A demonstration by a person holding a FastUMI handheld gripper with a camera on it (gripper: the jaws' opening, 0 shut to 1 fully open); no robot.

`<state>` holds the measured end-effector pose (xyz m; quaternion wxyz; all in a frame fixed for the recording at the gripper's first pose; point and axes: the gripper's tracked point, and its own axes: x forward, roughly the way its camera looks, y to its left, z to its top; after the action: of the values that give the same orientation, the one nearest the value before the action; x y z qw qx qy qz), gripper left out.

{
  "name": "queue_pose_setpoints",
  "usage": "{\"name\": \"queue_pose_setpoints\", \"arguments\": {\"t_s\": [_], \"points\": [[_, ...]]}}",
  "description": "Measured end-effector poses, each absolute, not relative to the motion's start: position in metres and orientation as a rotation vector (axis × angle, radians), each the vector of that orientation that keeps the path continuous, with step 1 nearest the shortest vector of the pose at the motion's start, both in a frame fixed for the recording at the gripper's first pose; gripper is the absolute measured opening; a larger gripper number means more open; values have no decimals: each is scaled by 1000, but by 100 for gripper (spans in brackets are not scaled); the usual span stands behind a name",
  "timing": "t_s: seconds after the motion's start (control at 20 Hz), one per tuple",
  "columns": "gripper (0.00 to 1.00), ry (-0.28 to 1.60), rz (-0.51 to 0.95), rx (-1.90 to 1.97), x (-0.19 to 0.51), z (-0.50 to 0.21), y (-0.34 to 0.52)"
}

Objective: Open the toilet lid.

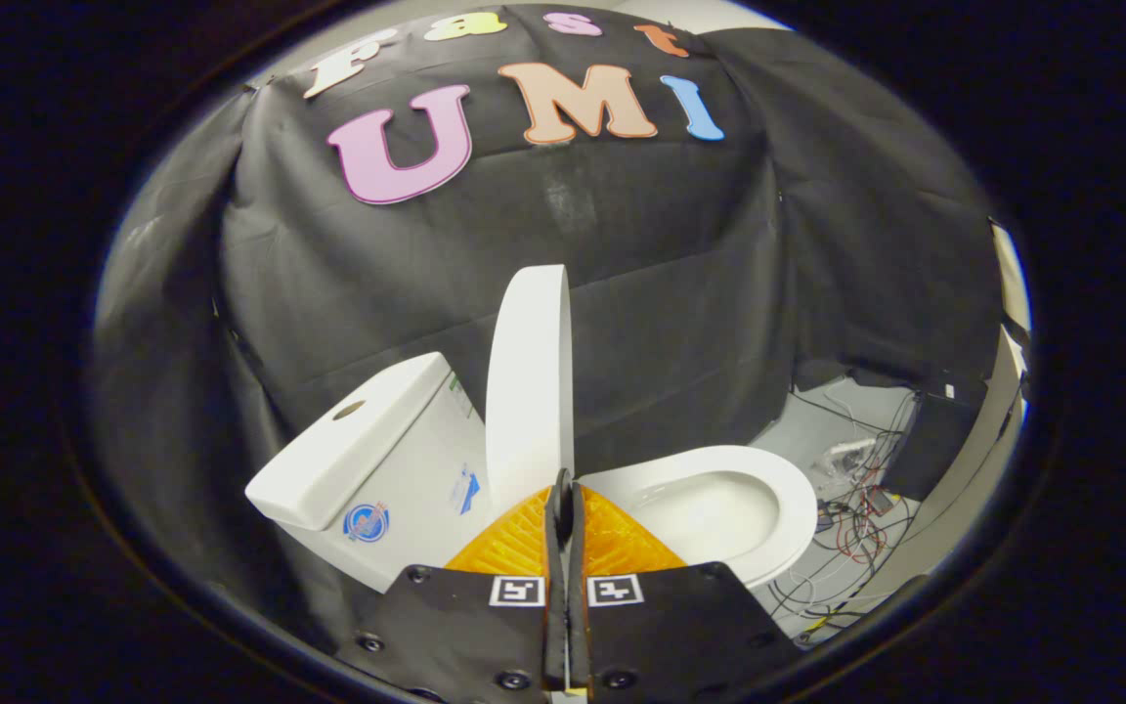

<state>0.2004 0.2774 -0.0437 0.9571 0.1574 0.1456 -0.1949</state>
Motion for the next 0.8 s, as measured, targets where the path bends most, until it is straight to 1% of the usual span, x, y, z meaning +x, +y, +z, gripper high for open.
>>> {"name": "queue_pose_setpoints", "arguments": {"t_s": [0.8], "points": [[2, 299, -293, 104, 250, -37, 378]]}}
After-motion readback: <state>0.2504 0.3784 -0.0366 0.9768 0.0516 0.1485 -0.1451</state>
